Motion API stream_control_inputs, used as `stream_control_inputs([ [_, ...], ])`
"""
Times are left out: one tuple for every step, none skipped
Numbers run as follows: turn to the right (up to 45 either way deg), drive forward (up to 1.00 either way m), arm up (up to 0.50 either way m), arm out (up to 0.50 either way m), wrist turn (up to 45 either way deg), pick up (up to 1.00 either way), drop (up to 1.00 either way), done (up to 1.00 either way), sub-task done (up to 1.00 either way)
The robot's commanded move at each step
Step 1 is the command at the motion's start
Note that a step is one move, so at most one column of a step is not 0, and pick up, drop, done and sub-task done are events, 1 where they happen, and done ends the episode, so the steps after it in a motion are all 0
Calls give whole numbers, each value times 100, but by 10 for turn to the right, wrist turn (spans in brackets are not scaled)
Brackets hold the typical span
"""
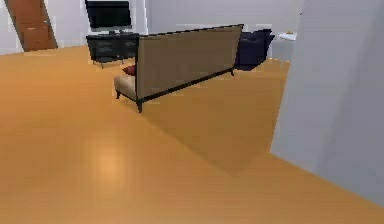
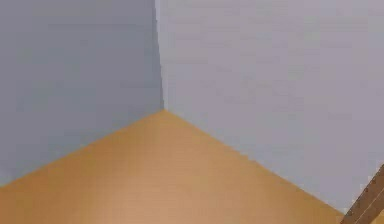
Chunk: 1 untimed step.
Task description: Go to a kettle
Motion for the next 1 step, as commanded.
stream_control_inputs([
  [0, 35, 0, 0, 0, 0, 0, 0, 0],
])
